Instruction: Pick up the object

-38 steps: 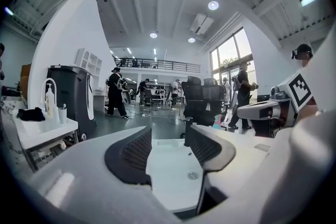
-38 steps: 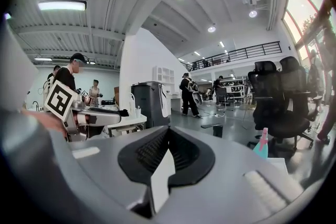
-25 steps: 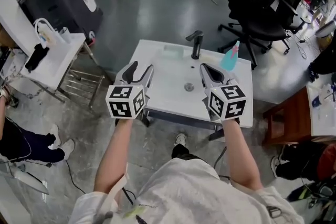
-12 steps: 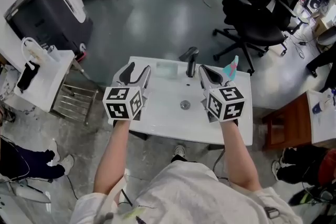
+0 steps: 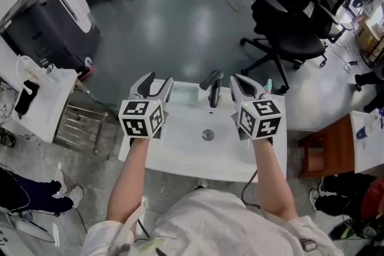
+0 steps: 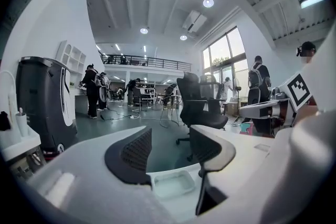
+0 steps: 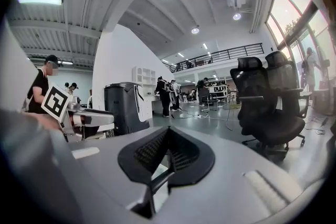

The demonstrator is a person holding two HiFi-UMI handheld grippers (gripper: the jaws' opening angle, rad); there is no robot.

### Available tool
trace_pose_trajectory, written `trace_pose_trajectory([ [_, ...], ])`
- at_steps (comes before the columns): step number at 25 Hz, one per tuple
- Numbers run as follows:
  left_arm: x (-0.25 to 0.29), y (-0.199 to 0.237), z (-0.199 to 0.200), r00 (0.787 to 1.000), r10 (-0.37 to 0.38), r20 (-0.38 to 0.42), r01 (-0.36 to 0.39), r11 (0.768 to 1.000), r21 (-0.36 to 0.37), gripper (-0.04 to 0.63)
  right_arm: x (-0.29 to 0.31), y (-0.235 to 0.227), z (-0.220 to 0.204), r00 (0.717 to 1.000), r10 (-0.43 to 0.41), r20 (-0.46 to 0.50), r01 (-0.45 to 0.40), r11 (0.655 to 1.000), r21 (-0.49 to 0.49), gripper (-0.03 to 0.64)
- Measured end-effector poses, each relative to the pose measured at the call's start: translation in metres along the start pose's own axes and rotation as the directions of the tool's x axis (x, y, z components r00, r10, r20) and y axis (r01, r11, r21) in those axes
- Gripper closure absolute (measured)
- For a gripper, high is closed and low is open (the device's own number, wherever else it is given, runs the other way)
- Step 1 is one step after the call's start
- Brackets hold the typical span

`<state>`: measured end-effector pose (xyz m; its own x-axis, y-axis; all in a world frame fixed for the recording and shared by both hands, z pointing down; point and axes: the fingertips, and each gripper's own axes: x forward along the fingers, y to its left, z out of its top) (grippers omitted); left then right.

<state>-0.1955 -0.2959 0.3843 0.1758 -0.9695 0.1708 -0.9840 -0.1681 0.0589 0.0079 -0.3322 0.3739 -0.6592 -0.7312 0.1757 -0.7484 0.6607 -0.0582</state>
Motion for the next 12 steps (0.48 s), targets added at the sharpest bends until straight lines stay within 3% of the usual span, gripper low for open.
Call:
trace_pose_trajectory([
  [12,0.041,0.002,0.008,1.0,0.005,-0.021,-0.005,1.0,0.006,0.364,0.027,-0.03,0.001,1.0,0.008,-0.014,-0.008,1.0,0.028,0.614],
])
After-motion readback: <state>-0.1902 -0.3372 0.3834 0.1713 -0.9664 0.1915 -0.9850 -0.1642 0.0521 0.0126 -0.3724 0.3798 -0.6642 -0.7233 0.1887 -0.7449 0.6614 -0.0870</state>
